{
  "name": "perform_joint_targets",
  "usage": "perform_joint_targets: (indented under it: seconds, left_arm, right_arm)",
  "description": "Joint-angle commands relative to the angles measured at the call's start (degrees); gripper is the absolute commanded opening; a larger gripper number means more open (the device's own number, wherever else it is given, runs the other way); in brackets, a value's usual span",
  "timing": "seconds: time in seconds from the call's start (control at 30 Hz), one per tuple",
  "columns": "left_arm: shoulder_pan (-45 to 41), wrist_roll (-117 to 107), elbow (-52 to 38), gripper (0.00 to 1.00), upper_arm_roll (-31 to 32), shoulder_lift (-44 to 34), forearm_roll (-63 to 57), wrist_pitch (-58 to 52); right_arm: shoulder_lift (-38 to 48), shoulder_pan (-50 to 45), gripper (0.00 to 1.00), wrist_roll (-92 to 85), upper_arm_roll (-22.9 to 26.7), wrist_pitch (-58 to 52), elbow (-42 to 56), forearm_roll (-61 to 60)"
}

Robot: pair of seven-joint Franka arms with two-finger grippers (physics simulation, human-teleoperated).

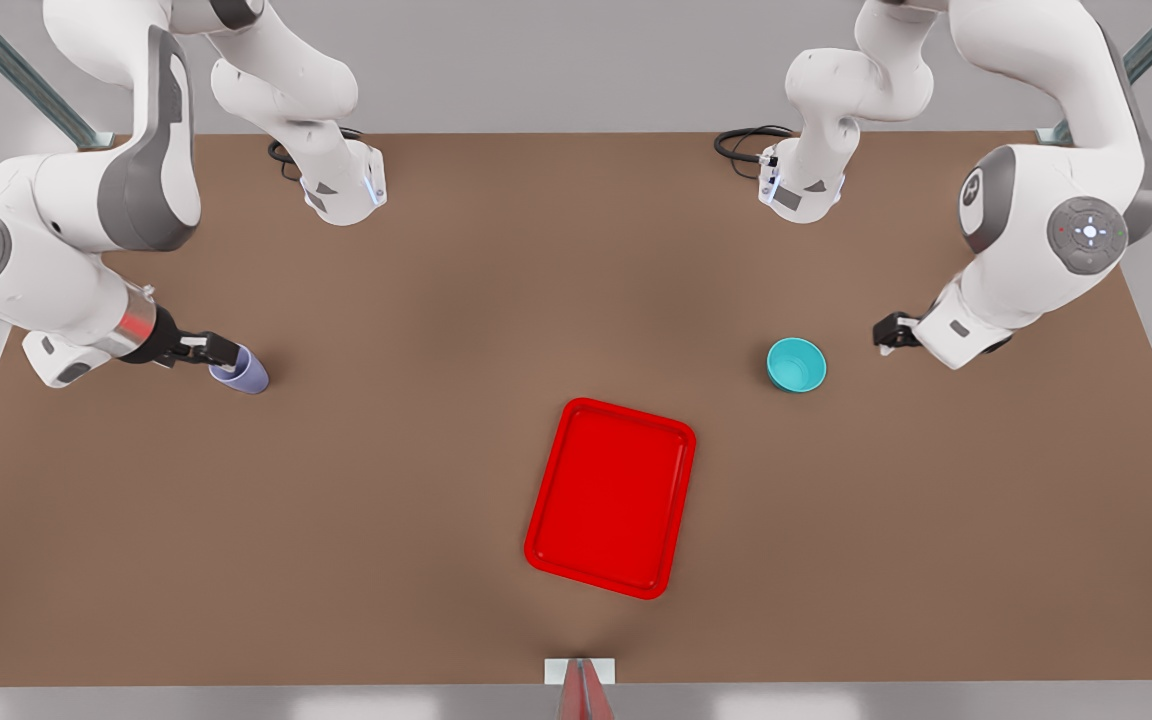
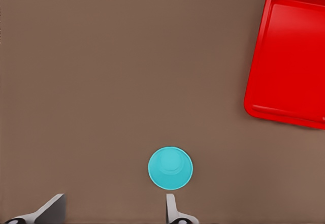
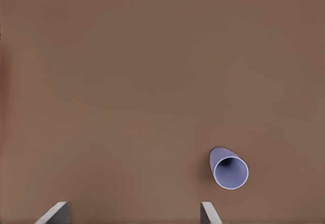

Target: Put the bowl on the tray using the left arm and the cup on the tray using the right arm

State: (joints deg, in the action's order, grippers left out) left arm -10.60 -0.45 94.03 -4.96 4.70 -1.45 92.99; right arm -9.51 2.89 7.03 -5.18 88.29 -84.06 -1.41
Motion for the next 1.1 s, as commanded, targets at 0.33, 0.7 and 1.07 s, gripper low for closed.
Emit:
perform_joint_targets:
  seconds: [0.33, 0.7, 1.07]
  left_arm:
    - [-0.4, 5.5, 40.7, 1.00, 0.5, 5.1, 8.5, 38.8]
    - [3.2, 9.5, 44.3, 1.00, 0.5, 10.8, 10.5, 46.7]
    - [3.2, 8.7, 43.8, 0.21, 0.7, 11.7, 13.6, 45.8]
  right_arm:
    - [-0.2, 0.5, 1.00, -0.1, 0.0, 0.0, 0.1, -0.1]
    - [-1.1, 0.4, 1.00, -0.1, 0.0, 1.1, 0.3, -0.1]
    - [-1.0, 0.5, 1.00, -0.2, 0.0, 0.7, 0.4, -0.1]
